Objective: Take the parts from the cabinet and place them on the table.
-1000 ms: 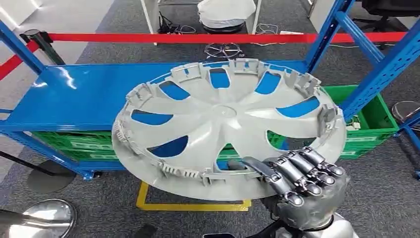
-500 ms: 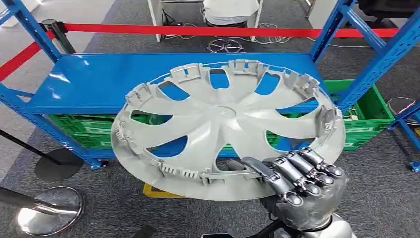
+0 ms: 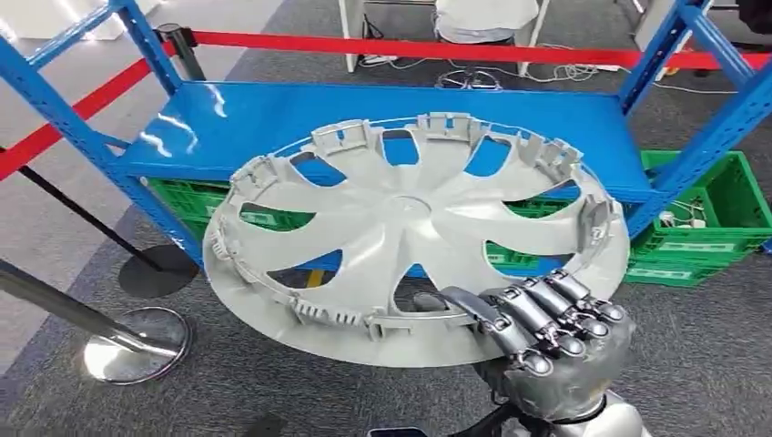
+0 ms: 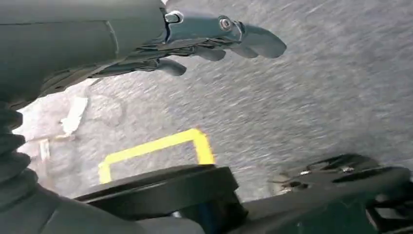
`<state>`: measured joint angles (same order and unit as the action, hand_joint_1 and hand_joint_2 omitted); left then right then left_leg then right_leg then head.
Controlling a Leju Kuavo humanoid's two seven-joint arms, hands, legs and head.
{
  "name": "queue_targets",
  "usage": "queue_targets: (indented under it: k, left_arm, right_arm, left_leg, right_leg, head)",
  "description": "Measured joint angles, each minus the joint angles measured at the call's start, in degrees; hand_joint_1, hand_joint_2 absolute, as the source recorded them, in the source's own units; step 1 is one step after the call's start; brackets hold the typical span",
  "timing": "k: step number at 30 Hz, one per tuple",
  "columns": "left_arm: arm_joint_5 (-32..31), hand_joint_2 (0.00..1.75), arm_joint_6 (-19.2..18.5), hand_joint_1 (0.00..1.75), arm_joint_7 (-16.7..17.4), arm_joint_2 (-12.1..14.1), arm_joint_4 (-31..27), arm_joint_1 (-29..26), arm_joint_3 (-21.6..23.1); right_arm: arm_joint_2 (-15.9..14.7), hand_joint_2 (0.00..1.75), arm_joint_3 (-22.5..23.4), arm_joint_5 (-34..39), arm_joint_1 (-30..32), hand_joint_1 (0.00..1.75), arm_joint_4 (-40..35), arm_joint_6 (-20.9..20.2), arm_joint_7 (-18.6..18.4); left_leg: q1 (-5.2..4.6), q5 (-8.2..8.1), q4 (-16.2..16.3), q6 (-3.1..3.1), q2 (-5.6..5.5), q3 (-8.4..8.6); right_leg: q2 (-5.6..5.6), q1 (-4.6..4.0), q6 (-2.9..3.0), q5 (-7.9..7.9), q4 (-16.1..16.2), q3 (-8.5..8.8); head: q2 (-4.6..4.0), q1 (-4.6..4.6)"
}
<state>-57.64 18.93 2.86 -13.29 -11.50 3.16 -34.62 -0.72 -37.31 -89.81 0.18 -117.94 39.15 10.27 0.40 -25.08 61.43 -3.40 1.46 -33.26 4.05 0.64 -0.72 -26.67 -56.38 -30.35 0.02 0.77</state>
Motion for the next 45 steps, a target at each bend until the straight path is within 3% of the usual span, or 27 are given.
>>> queue_targets:
  k: [1,5,6,8,10,11,12,14,15,16,17,21,23,25,27,28,30,32,33,36,37,38,39,41,42,43,45]
  left_arm:
    - [0.0,1.75,-0.1,0.00,0.0,-0.1,0.0,0.0,0.0]
    - [0.0,1.75,-0.2,0.00,0.0,-0.1,0.0,-0.1,0.0]
    - [0.0,1.75,-0.2,0.00,0.0,-0.1,0.0,-0.3,0.0]
    - [0.0,1.75,-0.2,0.00,0.0,-0.1,0.0,-0.4,-0.1]
    - [0.0,1.75,-0.2,0.00,0.0,-0.2,0.0,-0.2,-0.1]
    - [0.0,1.75,-0.2,0.00,0.0,-0.2,0.0,-0.3,-0.1]
    - [0.0,1.75,-0.2,0.00,0.0,-0.1,0.0,-0.4,-0.1]
    - [0.0,1.75,-0.2,0.00,0.0,-0.1,0.0,-0.4,-0.1]
    - [0.0,1.75,-0.4,0.00,0.0,-0.2,0.0,-0.3,-0.1]
    - [0.0,1.75,-0.5,0.00,0.0,-0.2,0.0,-0.3,-0.1]
    - [0.0,1.75,-0.5,0.00,0.1,-0.2,0.0,-0.1,-0.1]
    - [0.0,1.75,-0.7,0.00,0.3,0.0,0.0,-0.2,-0.1]
    - [-0.1,1.75,-0.7,0.00,0.5,-0.2,0.0,-0.1,-0.1]
    - [-0.2,1.75,-1.0,0.00,0.6,-0.1,0.0,0.2,-0.1]
    - [-0.5,1.75,-1.6,0.00,0.9,-0.1,0.0,0.6,-0.1]
    - [-0.6,1.75,-1.8,0.00,1.0,-0.1,0.0,0.5,-0.1]
    - [-0.8,1.75,-2.2,0.00,1.3,0.0,0.0,0.4,-0.1]
    - [-0.9,1.75,-2.6,0.00,1.5,0.0,0.0,0.3,-0.1]
    - [-1.0,1.75,-2.6,0.00,1.5,0.0,0.0,0.4,-0.1]
    - [-1.0,1.75,-2.8,0.00,1.7,-0.1,0.0,-0.2,-0.1]
    - [-1.0,1.75,-2.8,0.00,1.7,-0.1,0.0,-0.1,-0.1]
    - [-1.0,1.75,-2.8,0.00,1.8,0.0,0.0,0.1,-0.1]
    - [-1.1,1.75,-2.8,0.00,1.9,0.0,0.0,0.2,-0.1]
    - [-1.1,1.75,-3.1,0.00,2.0,0.0,0.0,0.1,-0.1]
    - [-1.1,1.75,-3.2,0.00,2.0,0.0,0.0,0.0,-0.1]
    - [-1.1,1.75,-3.3,0.00,2.0,0.0,0.0,0.0,-0.1]
    - [-1.1,1.75,-3.5,0.00,2.0,0.0,0.0,0.1,-0.1]
  right_arm:
    - [0.0,1.75,0.0,0.0,0.0,1.75,0.0,0.0,0.0]
    - [0.0,1.75,-0.1,0.0,-0.1,1.75,0.0,0.0,0.0]
    - [0.0,1.75,-0.1,0.0,-0.2,1.75,0.0,0.0,0.0]
    - [0.0,1.75,-0.1,-0.1,-0.1,1.75,0.0,0.0,0.0]
    - [0.0,1.75,-0.1,-0.1,-0.1,1.75,0.0,0.0,0.0]
    - [0.0,1.75,-0.1,0.0,-0.1,1.75,0.1,0.0,0.0]
    - [0.0,1.75,-0.1,0.0,-0.1,1.75,0.1,0.0,-0.1]
    - [0.0,1.75,-0.1,0.0,-0.1,1.75,0.2,0.0,-0.1]
    - [0.0,1.75,-0.2,0.0,-0.2,1.75,0.2,0.0,-0.1]
    - [0.0,1.75,-0.2,0.0,-0.2,1.75,0.2,0.0,-0.1]
    - [0.0,1.75,-0.2,0.0,-0.2,1.75,0.2,0.0,-0.2]
    - [0.0,1.75,-0.4,0.0,-0.2,1.75,0.3,0.0,-0.3]
    - [0.0,1.75,-0.5,0.0,-0.4,1.75,0.3,0.0,-0.3]
    - [0.0,1.75,-0.5,0.0,-0.4,1.75,0.4,0.0,-0.4]
    - [0.0,1.75,-0.7,0.0,-0.4,1.75,0.5,0.0,-0.7]
    - [0.0,1.75,-0.9,0.0,-0.4,1.75,0.6,0.0,-0.9]
    - [0.0,1.75,-1.1,0.0,-0.7,1.75,0.7,0.0,-0.9]
    - [0.0,1.75,-1.0,0.0,-0.9,1.75,0.7,0.0,-0.7]
    - [0.0,1.75,-1.0,0.0,-0.9,1.75,0.7,0.0,-0.5]
    - [0.3,1.75,-0.7,0.1,-1.2,1.75,0.8,0.0,0.4]
    - [0.4,1.75,-0.6,0.1,-1.3,1.75,0.8,0.0,0.7]
    - [0.6,1.75,-0.5,0.0,-1.4,1.75,0.8,0.0,1.0]
    - [0.6,1.75,-0.4,0.0,-1.3,1.75,0.8,0.0,1.3]
    - [0.9,1.75,0.0,0.1,-1.2,1.75,0.8,0.0,1.9]
    - [1.2,1.75,0.1,0.1,-1.2,1.75,0.8,0.0,2.2]
    - [1.3,1.75,0.2,0.1,-1.1,1.75,0.8,0.0,2.4]
    - [1.6,1.75,0.3,0.1,-1.1,1.75,0.8,0.0,2.6]
  left_leg:
    - [-0.16,-0.02,-4.3,0.08,2.62,3.19]
    - [-0.43,-0.45,-5.7,2.50,0.75,2.19]
    - [-0.12,-0.09,-6.0,3.06,0.10,2.19]
    - [-0.08,0.29,-6.0,3.76,-0.97,1.67]
    - [-0.24,0.64,-6.0,4.21,-2.30,1.10]
    - [-0.32,0.83,-6.0,4.28,-3.01,0.91]
    - [-0.36,1.02,-5.9,4.25,-3.73,0.79]
    - [-0.37,1.32,-5.9,3.99,-5.40,0.69]
    - [-0.35,1.47,-5.9,3.82,-6.27,0.70]
    - [-0.25,1.64,-5.9,3.56,-6.85,0.61]
    - [-0.60,1.77,-5.6,3.29,-7.41,0.16]
    - [-0.04,2.89,-5.7,1.67,-9.58,-1.36]
    - [-0.41,-0.28,-1.9,1.22,-3.71,-3.00]
    - [-0.32,-5.11,7.4,0.76,-2.24,-7.10]
    - [-0.26,-6.39,12.2,0.54,-2.16,-8.92]
    - [-0.23,-5.03,10.9,0.53,-2.13,-7.79]
    - [-0.24,-0.61,2.2,0.70,-0.89,-2.74]
    - [-0.79,0.83,-4.8,0.78,4.51,0.96]
    - [-0.76,0.32,-5.3,1.88,3.76,0.89]
    - [-0.82,0.58,-5.2,2.88,1.59,0.08]
    - [-0.45,0.81,-5.3,3.24,0.81,0.10]
    - [-0.39,0.89,-5.3,3.55,0.03,0.08]
    - [-0.39,0.99,-5.3,3.86,-0.62,0.02]
    - [-0.47,1.09,-5.3,4.03,-2.25,-0.06]
    - [-0.49,1.13,-5.3,4.09,-3.02,-0.06]
    - [-0.49,1.13,-5.3,4.08,-3.95,-0.03]
    - [-0.35,1.20,-5.2,3.96,-5.69,0.12]
  right_leg:
    - [0.48,-0.44,-0.33,-0.04,-0.1,-0.22]
    - [2.89,-0.74,-1.42,0.36,-0.8,-0.67]
    - [2.50,-0.57,-1.83,-0.16,-0.9,-1.34]
    - [-2.43,-0.31,-2.28,-4.01,-6.8,-3.65]
    - [-3.75,-0.34,-2.36,-8.06,-16.5,-8.13]
    - [-3.83,-0.34,-2.30,-8.70,-19.2,-9.49]
    - [-3.84,-0.34,-2.18,-8.03,-19.2,-9.48]
    - [-4.18,-0.33,-1.84,-3.76,-12.4,-5.90]
    - [-5.22,-0.27,-1.61,-1.12,-6.8,-2.92]
    - [-8.52,0.00,-1.35,-0.50,-2.3,-0.73]
    - [-9.41,0.31,-1.32,-1.00,-0.9,-0.17]
    - [-7.13,0.12,-0.42,-0.31,-1.2,-0.57]
    - [-5.61,0.17,0.23,0.03,-0.9,-0.58]
    - [-3.72,0.02,0.38,0.05,-0.9,-0.81]
    - [-1.91,0.00,0.38,0.05,-0.9,-0.95]
    - [-1.08,0.00,0.38,0.05,-0.9,-0.95]
    - [0.31,0.01,0.27,-0.02,-0.9,-0.81]
    - [1.36,-0.84,-0.34,-0.32,-1.4,-0.90]
    - [1.76,-0.97,-0.56,-0.32,-1.5,-1.25]
    - [4.23,-1.05,-1.17,-0.50,-1.3,-0.87]
    - [2.41,-0.68,-1.67,-1.27,-2.0,-1.39]
    - [-0.96,-0.57,-1.79,-3.25,-4.6,-2.34]
    - [-2.55,-0.51,-1.81,-5.35,-8.8,-4.17]
    - [-3.80,-0.56,-1.87,-8.91,-18.1,-8.69]
    - [-3.91,-0.56,-1.85,-9.12,-20.4,-10.07]
    - [-3.92,-0.55,-1.79,-7.79,-19.6,-9.95]
    - [-4.25,-0.38,-1.61,-2.78,-11.7,-6.47]
  head:
    - [0.00,0.13]
    - [0.00,0.04]
    - [0.00,0.06]
    - [0.00,-0.39]
    - [0.00,-0.59]
    - [0.00,-0.59]
    - [0.00,-0.57]
    - [0.00,-0.55]
    - [0.00,-0.63]
    - [0.00,-0.59]
    - [0.00,-0.50]
    - [0.00,-0.59]
    - [0.00,0.39]
    - [0.00,0.44]
    - [0.00,0.41]
    - [0.00,0.41]
    - [0.00,0.42]
    - [0.00,0.63]
    - [0.00,0.52]
    - [0.00,0.32]
    - [0.00,0.24]
    - [0.00,-0.07]
    - [0.00,-0.26]
    - [0.00,-0.37]
    - [0.00,-0.35]
    - [0.00,-0.35]
    - [0.00,-0.35]
